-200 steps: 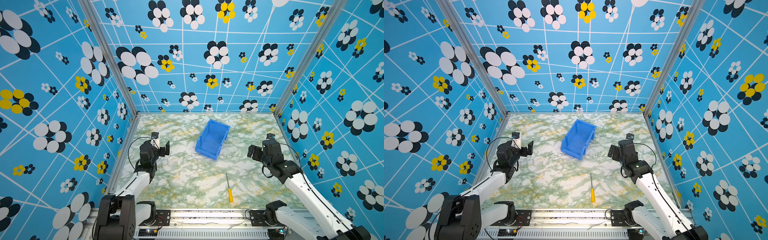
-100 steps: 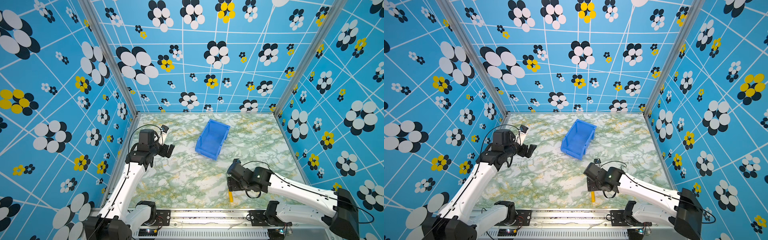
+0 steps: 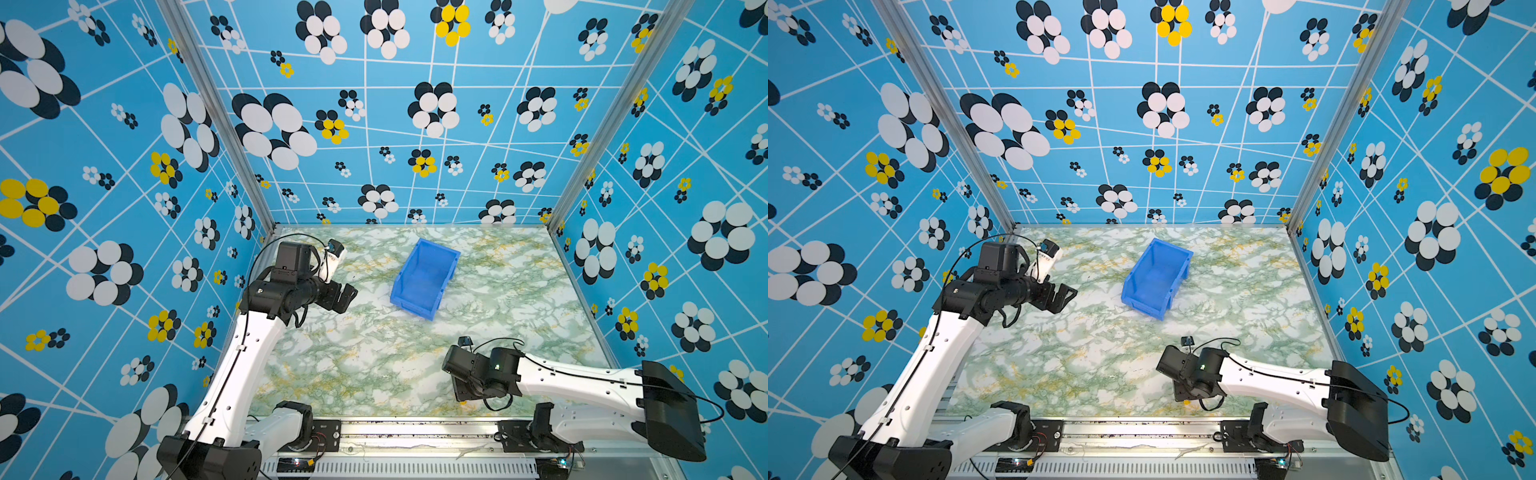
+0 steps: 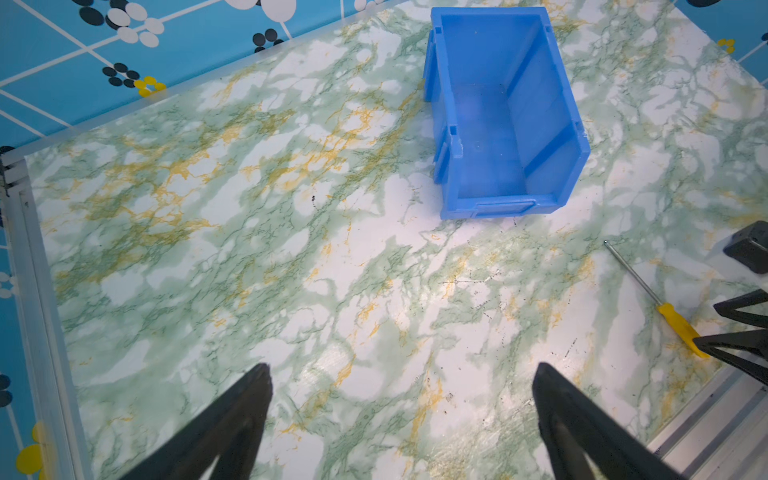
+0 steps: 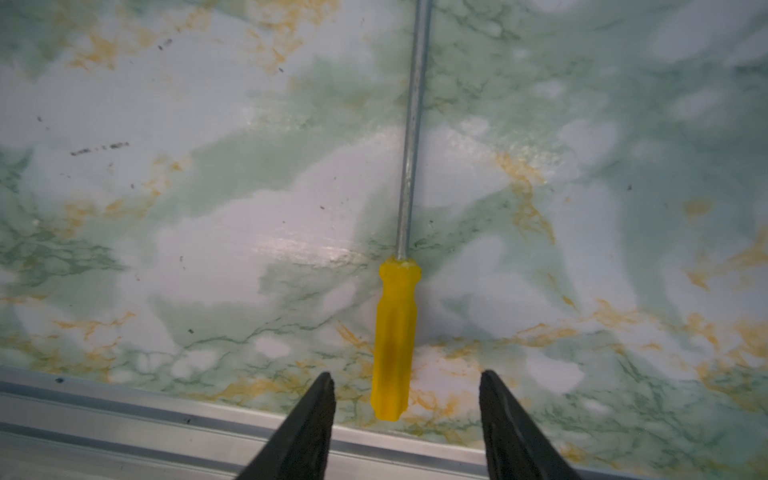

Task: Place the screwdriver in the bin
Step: 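Move the right gripper down over the yellow-handled screwdriver's handle while the left arm rises, then close the right gripper on the yellow screwdriver handle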

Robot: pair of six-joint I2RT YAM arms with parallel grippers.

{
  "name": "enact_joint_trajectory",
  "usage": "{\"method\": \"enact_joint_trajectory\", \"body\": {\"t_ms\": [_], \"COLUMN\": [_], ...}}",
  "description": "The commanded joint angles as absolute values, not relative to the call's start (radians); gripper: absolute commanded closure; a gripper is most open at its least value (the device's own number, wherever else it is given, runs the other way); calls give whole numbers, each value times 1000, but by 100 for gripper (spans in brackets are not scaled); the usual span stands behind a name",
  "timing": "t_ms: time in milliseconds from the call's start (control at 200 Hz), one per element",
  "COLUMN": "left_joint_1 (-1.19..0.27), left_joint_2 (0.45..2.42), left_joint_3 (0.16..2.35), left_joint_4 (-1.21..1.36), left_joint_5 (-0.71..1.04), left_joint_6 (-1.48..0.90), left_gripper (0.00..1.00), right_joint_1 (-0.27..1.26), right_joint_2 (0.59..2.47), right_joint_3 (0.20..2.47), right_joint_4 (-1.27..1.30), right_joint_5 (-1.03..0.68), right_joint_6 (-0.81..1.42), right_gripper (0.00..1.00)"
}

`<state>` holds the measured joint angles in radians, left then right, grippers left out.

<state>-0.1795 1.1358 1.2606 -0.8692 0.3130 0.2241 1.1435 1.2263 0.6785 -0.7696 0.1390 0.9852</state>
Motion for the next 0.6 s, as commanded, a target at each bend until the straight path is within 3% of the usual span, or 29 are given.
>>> {"method": "enact_joint_trajectory", "body": {"t_ms": [0, 595], "left_joint_1": [-200, -248], "left_joint_2": [1140, 1157], "left_joint_3": [1295, 1379], "left_joint_4": [-932, -980], "left_joint_5": [353, 370], "left_joint_6": [192, 144], "left_gripper": [1, 1], "right_joint_1": [1150, 1160], "right_joint_2": [1245, 1350], "right_joint_3": [663, 631], "right_joint_4": [-743, -698], "right_joint_5": [123, 108], "right_joint_6": [1007, 1000], "right_gripper": [45, 58]}}
